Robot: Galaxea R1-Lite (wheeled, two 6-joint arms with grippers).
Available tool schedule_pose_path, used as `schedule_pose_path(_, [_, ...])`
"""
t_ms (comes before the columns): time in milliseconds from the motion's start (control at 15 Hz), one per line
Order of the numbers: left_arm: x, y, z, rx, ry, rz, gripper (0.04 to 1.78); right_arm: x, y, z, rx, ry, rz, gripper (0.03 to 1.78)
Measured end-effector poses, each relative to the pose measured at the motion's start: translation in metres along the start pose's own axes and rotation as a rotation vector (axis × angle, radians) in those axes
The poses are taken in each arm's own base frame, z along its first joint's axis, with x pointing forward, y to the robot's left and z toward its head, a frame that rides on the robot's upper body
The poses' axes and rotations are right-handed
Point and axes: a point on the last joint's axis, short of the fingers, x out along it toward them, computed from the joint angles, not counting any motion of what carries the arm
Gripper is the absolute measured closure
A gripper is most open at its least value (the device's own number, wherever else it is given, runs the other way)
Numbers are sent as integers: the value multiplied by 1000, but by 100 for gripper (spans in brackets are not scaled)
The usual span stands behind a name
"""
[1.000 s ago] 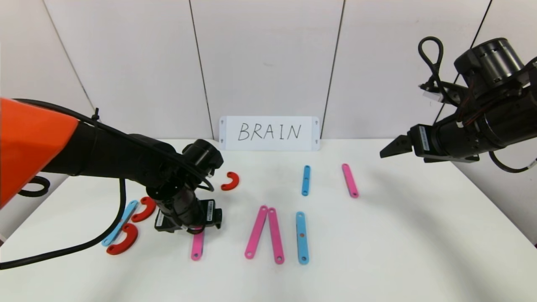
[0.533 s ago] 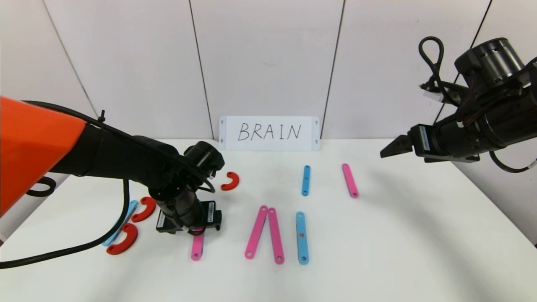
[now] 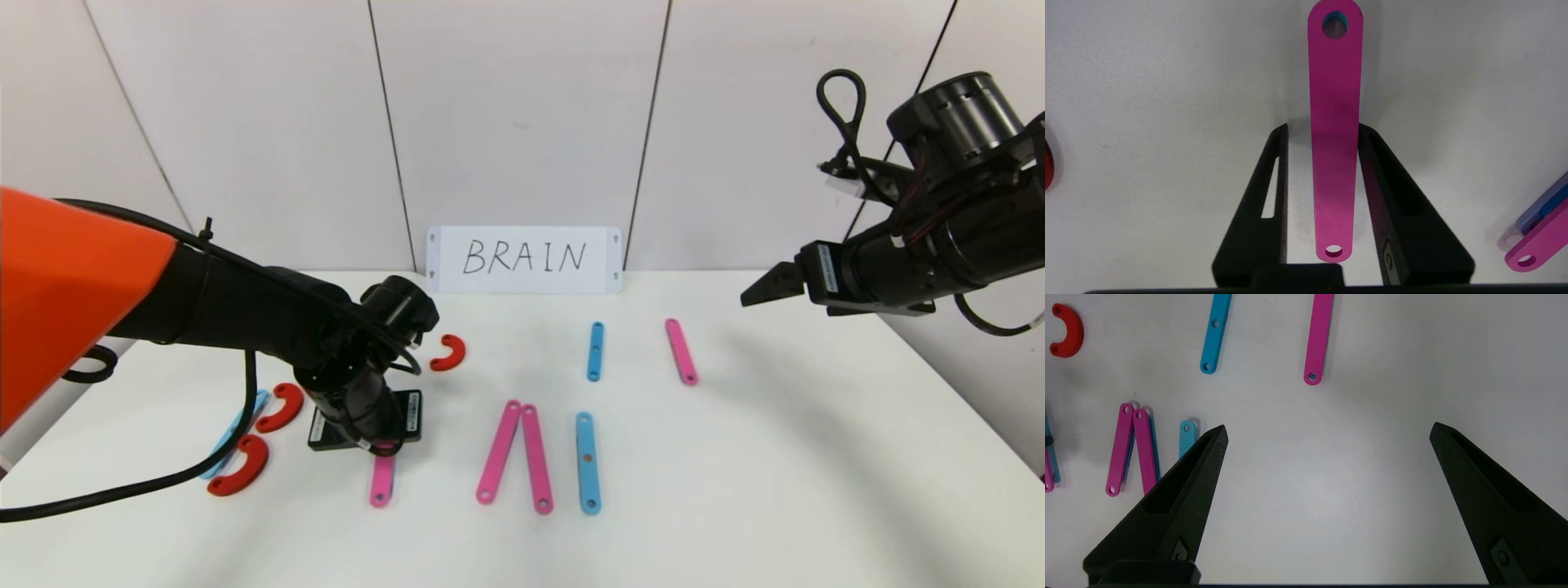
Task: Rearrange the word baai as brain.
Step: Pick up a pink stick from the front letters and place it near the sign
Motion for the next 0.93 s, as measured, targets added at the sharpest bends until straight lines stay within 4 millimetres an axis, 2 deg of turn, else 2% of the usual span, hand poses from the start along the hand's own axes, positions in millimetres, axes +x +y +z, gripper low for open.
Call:
schedule_pose_path(133, [1, 0, 0, 0, 2, 1, 151, 0, 0, 0, -1, 0, 1, 8])
schedule_pose_path(600, [3, -3, 5, -1, -41, -25, 152, 0, 0, 0, 0, 1, -2, 8])
schedule_pose_path(933, [-17, -8, 25, 15, -170, -96, 152, 5, -1, 0, 2, 9, -7, 8])
